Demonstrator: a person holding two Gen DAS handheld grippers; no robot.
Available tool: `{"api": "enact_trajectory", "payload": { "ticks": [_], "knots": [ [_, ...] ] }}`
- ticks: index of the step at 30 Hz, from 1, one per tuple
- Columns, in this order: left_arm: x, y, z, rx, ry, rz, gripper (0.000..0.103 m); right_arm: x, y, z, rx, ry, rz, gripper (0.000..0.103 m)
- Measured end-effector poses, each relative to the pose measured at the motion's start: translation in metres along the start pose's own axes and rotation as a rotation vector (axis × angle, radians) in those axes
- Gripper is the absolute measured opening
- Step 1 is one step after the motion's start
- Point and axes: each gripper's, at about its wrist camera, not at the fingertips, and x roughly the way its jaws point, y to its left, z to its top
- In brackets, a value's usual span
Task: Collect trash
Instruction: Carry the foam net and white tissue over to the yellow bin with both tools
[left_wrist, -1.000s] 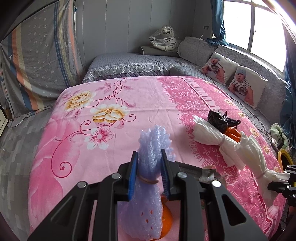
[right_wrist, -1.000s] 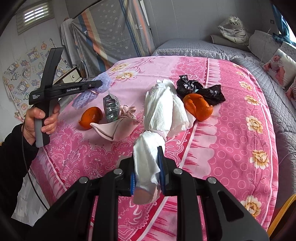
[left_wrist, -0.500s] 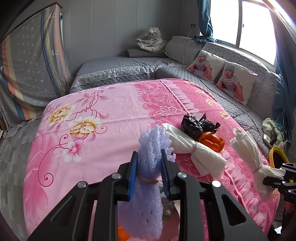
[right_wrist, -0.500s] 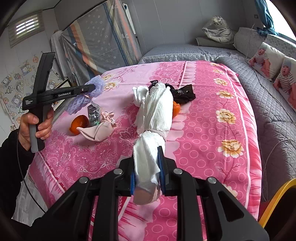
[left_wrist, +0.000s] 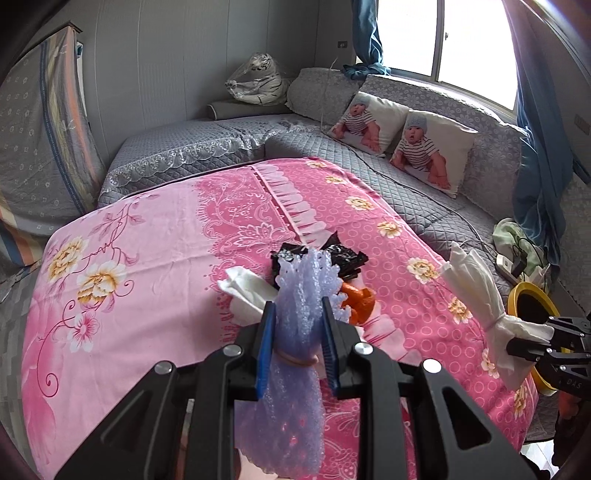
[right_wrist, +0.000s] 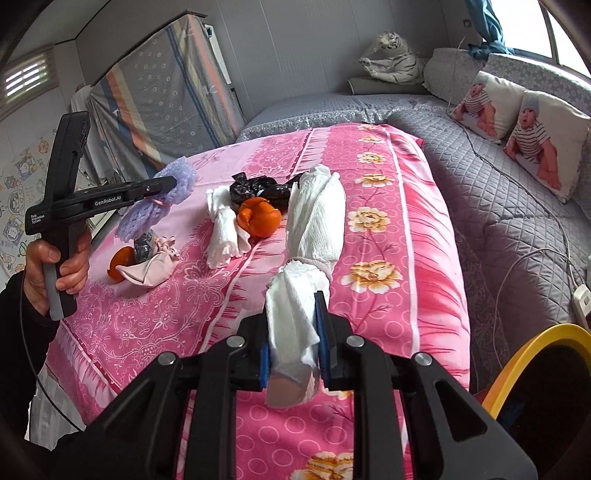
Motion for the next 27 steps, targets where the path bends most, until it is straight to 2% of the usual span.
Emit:
{"api": "enact_trajectory", "payload": {
  "ticks": [18, 27],
  "knots": [
    [0.035, -0.106, 0.014, 0.111, 0.040, -0.155, 0.022, -0.032, -0.075, -0.023, 0.133, -0.035, -0.119, 0.018],
    [0.054, -0.173, 0.011, 0.175, 0.074, -0.266, 0.022, -0.057, -0.121, -0.043, 0.221, -0.053, -0.212, 0.018]
  ]
}}
